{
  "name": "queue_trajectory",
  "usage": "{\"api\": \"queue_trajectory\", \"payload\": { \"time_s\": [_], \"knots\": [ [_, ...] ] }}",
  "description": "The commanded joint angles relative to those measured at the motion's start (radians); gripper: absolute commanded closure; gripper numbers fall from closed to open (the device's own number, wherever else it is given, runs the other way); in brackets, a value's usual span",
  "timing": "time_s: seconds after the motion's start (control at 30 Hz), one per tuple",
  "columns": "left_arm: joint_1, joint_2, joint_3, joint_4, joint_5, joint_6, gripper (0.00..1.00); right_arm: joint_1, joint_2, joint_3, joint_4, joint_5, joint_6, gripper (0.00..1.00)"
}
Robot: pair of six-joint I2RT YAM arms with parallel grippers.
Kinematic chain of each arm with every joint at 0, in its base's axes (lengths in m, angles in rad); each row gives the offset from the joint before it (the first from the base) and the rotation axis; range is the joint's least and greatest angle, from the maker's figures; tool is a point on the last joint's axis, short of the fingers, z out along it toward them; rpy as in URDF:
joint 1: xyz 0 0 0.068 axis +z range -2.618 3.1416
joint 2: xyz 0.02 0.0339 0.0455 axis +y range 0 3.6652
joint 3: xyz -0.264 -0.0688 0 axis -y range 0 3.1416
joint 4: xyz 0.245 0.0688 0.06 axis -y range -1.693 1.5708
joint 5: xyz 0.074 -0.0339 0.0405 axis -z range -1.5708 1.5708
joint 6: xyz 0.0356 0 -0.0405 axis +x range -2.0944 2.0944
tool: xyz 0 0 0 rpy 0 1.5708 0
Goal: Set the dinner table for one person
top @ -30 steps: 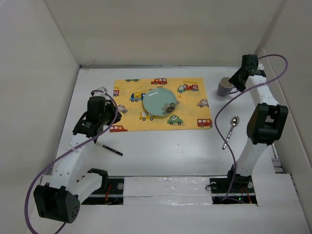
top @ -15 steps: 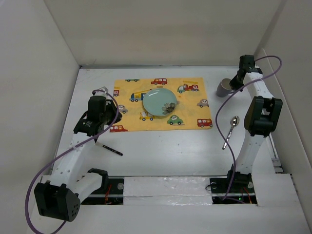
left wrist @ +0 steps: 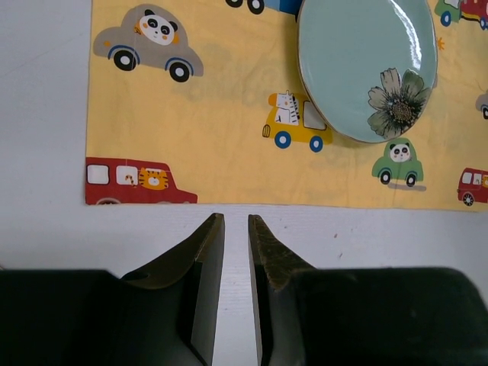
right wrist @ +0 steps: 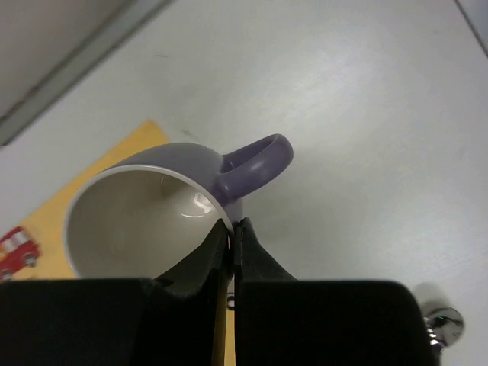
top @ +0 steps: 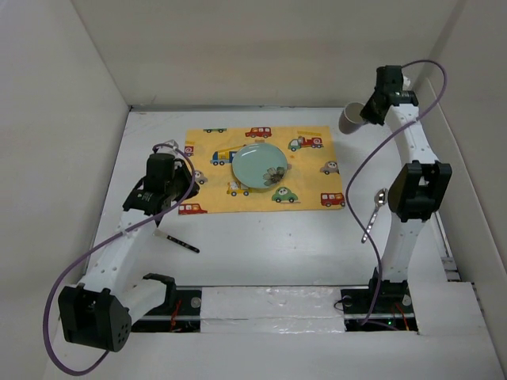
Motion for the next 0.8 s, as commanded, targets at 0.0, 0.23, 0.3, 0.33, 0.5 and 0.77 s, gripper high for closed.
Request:
{"api": "queue_trajectory", "payload": {
  "time_s": [0.0,0.23,0.3,0.33,0.5,0.77],
  "knots": [
    [0.002,-0.001,0.052,0.036,0.001,0.015,0.83,0.077,0.004,0.147,0.024,-0.042,-0.019,1.00],
    [0.002,-0.007,0.044,0.031,-0.008,0.011,0.83,0.174,0.175,0.346,-0.055,-0.046,-0.010,1.00],
    [0.002,-0.008,0.043,0.033,-0.007,0.004,0.83,0.188,0.208,0.418,-0.074,-0.036,-0.007,1.00],
    [0.002,-0.009,0.040,0.031,-0.008,0.003,0.83,0.199,0.220,0.434,-0.081,-0.033,-0.005,1.00],
    [0.002,-0.028,0.026,0.033,-0.014,-0.012,0.83,0.208,0.251,0.456,-0.095,0.006,-0.001,1.00],
    [0.002,-0.036,0.007,0.036,-0.014,-0.035,0.83,0.199,0.248,0.411,-0.094,0.032,-0.017,1.00]
  ]
}}
